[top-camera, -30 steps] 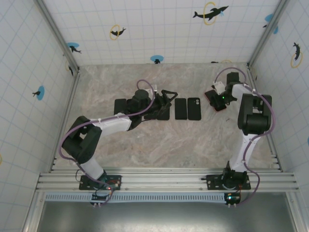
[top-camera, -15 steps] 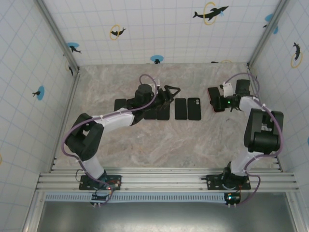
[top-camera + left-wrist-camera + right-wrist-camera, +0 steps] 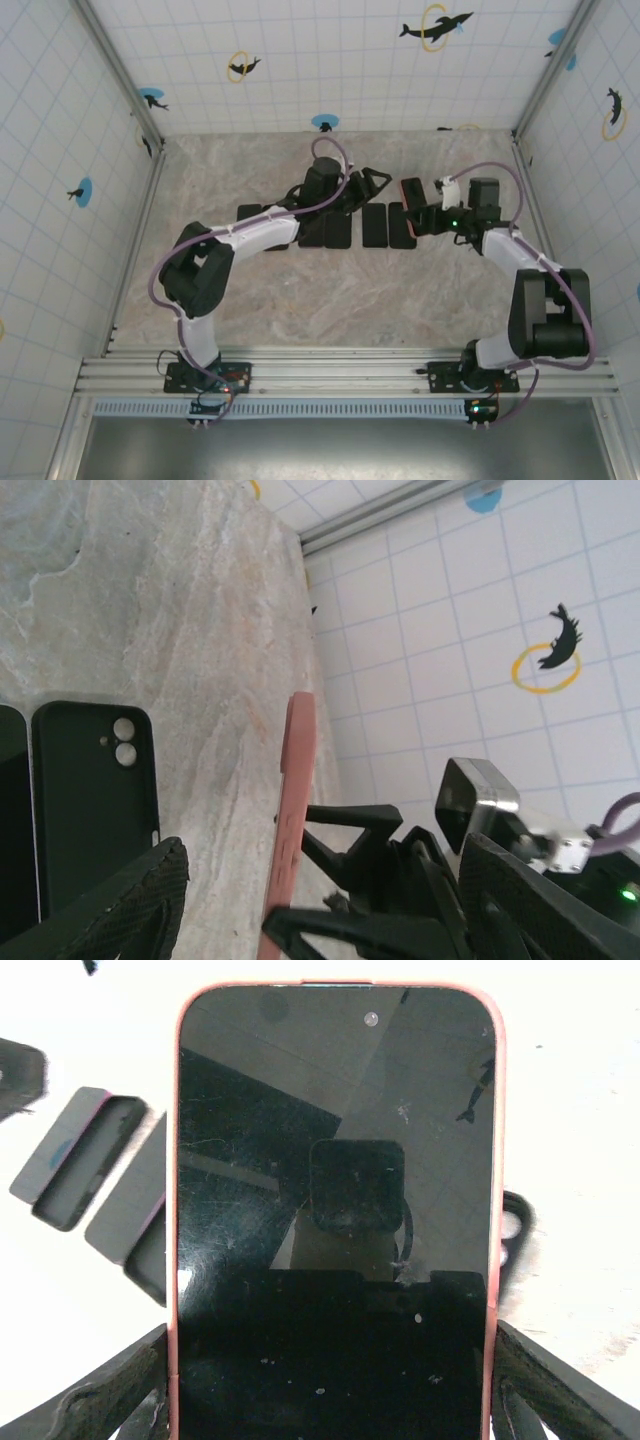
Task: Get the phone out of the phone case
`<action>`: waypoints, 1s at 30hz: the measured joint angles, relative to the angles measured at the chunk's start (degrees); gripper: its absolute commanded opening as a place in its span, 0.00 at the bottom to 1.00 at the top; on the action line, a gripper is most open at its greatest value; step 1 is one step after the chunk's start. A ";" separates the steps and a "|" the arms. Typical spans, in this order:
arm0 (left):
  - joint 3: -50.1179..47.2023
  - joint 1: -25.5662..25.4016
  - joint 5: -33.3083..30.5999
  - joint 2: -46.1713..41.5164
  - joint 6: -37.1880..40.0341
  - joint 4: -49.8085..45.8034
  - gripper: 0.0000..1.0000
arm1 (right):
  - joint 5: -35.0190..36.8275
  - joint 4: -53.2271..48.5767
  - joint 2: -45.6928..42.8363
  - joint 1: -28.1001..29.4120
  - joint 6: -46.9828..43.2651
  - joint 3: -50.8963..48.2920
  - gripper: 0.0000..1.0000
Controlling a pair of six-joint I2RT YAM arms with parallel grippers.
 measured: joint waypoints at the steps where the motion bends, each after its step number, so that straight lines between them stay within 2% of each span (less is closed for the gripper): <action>1: 0.57 -0.20 -0.28 0.26 0.85 -0.83 0.66 | -0.07 0.66 -0.55 0.66 0.74 -0.50 0.48; 8: 2.49 -1.18 -1.18 1.81 4.31 -5.01 0.58 | -0.09 2.97 -2.82 3.93 3.82 -1.68 0.48; 16: 4.72 -1.25 -1.11 3.69 5.79 -6.93 0.42 | -0.04 3.78 -3.87 6.54 5.05 -1.68 0.48; 24: 5.79 -1.25 -0.85 4.15 7.10 -7.43 0.16 | 0.13 3.67 -4.17 8.41 5.25 -1.90 0.49; 26: 5.81 -1.29 -0.90 4.15 7.26 -7.58 0.13 | 0.22 3.52 -4.17 8.52 5.25 -1.90 0.50; 28: 5.81 -1.29 -0.98 4.15 7.06 -7.91 0.12 | 0.35 3.50 -4.17 8.55 5.25 -1.90 0.53; 30: 5.81 -1.29 -0.98 4.13 7.02 -8.07 0.12 | 0.48 3.50 -4.17 8.74 5.27 -1.90 0.63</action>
